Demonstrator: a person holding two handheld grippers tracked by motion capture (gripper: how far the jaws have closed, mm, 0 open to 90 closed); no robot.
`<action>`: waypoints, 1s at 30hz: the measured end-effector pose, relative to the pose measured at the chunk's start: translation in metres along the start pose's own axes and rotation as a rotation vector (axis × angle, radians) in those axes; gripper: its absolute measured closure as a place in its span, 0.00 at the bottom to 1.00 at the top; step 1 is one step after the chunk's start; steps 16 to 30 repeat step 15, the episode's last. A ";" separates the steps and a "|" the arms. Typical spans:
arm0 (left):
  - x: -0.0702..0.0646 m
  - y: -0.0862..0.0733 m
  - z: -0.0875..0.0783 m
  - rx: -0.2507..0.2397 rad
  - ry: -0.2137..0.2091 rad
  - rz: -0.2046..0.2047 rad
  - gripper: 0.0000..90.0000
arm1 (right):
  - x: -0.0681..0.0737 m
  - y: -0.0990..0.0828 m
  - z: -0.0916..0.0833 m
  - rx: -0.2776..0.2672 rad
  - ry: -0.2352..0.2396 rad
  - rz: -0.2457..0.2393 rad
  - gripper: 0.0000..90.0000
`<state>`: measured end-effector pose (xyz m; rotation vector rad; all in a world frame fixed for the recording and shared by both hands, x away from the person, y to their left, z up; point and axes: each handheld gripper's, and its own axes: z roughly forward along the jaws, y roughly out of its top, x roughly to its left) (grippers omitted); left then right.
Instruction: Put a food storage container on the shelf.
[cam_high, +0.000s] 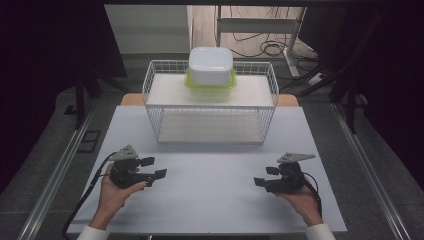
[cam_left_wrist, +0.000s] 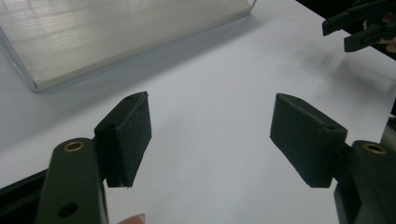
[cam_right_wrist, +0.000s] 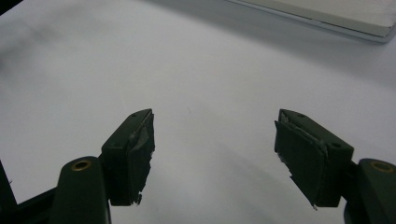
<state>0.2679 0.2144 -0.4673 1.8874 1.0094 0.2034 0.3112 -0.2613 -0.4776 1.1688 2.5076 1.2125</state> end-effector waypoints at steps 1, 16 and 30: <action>0.000 0.000 0.000 0.001 -0.002 -0.001 0.32 | 0.000 0.001 -0.001 -0.006 0.000 0.001 0.32; -0.001 0.001 -0.005 -0.003 -0.013 -0.016 0.31 | 0.003 0.008 -0.010 -0.063 -0.021 -0.022 0.31; -0.001 0.001 -0.005 -0.003 -0.013 -0.016 0.31 | 0.003 0.008 -0.010 -0.063 -0.021 -0.022 0.31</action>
